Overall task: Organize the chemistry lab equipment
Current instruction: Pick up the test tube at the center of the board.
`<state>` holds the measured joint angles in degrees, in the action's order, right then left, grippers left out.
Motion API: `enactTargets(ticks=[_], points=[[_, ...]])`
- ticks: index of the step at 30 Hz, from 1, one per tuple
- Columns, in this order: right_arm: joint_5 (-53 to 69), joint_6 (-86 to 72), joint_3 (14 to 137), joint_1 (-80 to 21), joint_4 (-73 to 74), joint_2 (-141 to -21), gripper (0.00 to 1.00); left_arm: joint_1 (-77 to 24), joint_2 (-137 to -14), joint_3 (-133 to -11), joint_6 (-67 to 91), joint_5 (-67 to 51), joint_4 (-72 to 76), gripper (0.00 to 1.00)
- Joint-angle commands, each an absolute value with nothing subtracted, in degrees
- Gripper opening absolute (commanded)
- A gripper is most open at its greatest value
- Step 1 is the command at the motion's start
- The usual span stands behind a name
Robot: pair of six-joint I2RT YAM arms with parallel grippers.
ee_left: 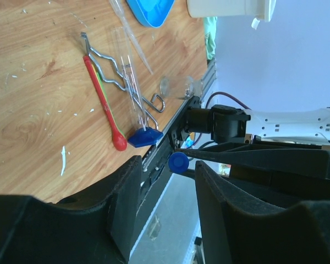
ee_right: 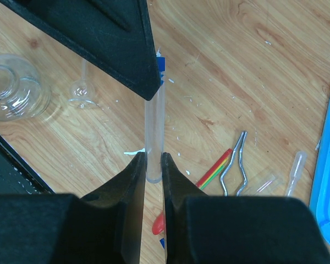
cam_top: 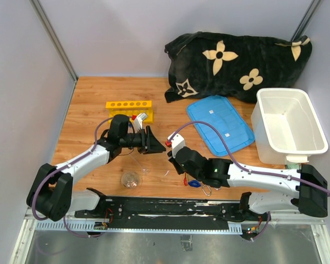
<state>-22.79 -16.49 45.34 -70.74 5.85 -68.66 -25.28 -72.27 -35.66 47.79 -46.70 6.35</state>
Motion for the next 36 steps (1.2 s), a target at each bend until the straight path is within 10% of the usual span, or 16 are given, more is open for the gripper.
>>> enactTargets(ticks=[1,36], points=[[-24.5,-16.3,45.2,-71.6,4.7,-68.1,0.01,-25.8,-72.5,-35.6,49.0,-48.1,9.3,0.48],[-24.9,-16.8,44.8,-71.6,5.0,-69.4,0.01,-26.8,-76.0,-38.1,51.5,-46.6,13.5,0.38]])
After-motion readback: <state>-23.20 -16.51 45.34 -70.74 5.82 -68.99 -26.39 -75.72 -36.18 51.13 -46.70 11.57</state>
